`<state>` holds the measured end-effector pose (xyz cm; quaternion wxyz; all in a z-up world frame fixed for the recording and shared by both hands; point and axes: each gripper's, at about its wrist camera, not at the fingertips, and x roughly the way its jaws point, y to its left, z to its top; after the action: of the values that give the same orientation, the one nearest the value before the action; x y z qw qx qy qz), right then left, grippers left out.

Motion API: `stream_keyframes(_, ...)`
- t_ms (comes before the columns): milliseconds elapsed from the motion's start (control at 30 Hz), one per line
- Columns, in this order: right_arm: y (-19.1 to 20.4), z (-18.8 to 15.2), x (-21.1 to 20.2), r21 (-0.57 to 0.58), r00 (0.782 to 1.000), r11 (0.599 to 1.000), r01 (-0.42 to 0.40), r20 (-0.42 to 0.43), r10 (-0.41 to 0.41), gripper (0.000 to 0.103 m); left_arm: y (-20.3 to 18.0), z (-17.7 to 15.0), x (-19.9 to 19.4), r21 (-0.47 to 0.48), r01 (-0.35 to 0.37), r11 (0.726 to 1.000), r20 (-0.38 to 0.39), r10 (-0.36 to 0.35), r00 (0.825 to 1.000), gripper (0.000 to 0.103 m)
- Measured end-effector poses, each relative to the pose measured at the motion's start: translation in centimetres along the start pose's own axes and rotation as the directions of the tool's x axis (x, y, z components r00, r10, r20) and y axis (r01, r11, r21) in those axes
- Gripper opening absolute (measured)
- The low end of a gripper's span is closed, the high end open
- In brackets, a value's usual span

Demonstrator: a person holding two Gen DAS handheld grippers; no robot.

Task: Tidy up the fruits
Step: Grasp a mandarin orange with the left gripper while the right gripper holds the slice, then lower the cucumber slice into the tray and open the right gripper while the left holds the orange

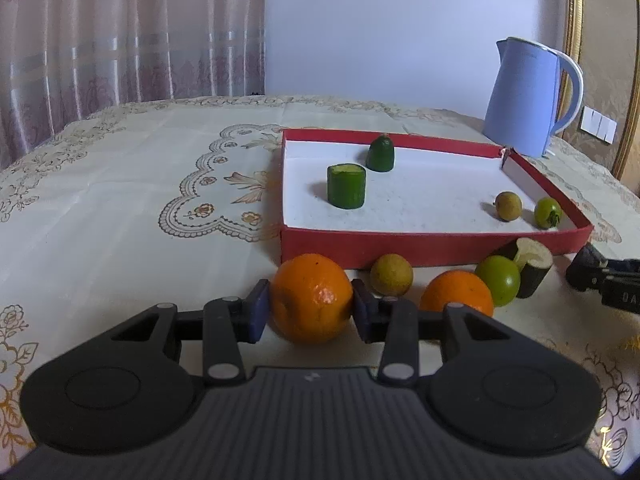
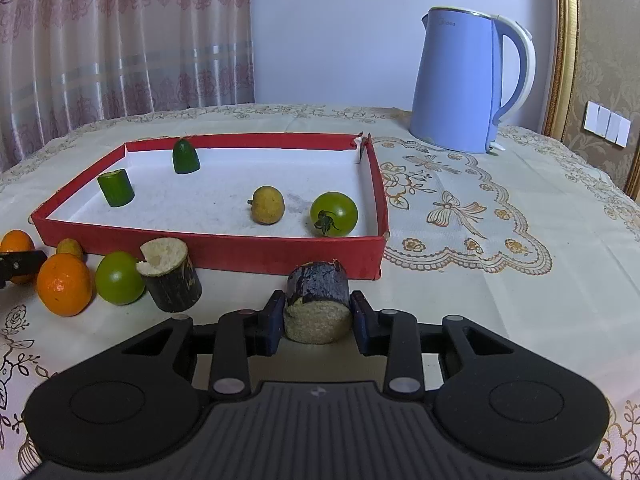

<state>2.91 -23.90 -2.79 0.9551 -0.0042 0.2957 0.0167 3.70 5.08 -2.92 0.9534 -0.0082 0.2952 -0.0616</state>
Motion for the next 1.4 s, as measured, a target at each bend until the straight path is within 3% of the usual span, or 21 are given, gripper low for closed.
stream_keyframes(733,-0.1,1.1,-1.7,-0.037,0.996,0.998,0.059,0.062,-0.057,0.034,0.9,-0.1,0.2,-0.04,0.033,0.999,-0.007,-0.033,0.999,0.039)
stream_keyframes(1100,0.9,3.9,-3.1,-0.079,0.991,0.995,0.055,0.13,-0.044,0.034,0.9,-0.1,0.2,-0.041,0.033,0.999,-0.006,-0.033,0.999,0.039)
stream_keyframes(1400,2.4,6.9,-1.1,-0.119,0.989,0.992,0.04,0.143,-0.023,0.034,0.8,-0.1,0.2,-0.043,0.038,0.998,-0.006,-0.039,0.999,0.039)
